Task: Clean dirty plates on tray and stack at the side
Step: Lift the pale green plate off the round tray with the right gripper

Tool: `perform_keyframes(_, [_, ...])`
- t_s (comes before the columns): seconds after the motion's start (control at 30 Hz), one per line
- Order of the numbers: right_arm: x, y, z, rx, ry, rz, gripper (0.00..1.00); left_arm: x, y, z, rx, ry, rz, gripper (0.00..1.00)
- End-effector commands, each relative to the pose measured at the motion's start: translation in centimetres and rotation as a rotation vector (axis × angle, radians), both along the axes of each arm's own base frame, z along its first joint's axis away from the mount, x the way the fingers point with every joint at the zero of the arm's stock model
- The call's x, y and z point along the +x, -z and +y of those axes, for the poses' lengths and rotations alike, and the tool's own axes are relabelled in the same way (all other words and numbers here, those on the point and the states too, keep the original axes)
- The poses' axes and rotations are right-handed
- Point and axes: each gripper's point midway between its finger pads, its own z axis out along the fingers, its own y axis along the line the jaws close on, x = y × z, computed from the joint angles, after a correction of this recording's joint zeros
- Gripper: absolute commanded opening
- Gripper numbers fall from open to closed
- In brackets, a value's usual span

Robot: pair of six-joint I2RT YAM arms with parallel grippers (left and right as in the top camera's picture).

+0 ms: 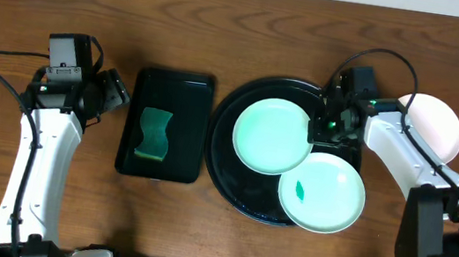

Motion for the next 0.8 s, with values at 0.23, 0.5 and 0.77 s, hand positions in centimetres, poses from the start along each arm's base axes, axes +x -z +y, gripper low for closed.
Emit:
perform_keyframes(0.23, [-0.1,-1.4,-0.2,0.011,0.027,-0.005,0.01,0.2,-0.6,0.3,0.010,-0.012,-0.013,0.80])
perform_keyframes(0.5, [0.0,-2.9,-0.1,0.018,0.073,0.028,0.01,0.2,-0.6,0.3,0.010,-0.012,-0.013,0.80])
perform_keyframes(0.77, [1.1,-7.9,0.1,-0.030,0.124,0.019,0.01,0.2,-0.6,0.3,0.010,-0.012,-0.013,0.80])
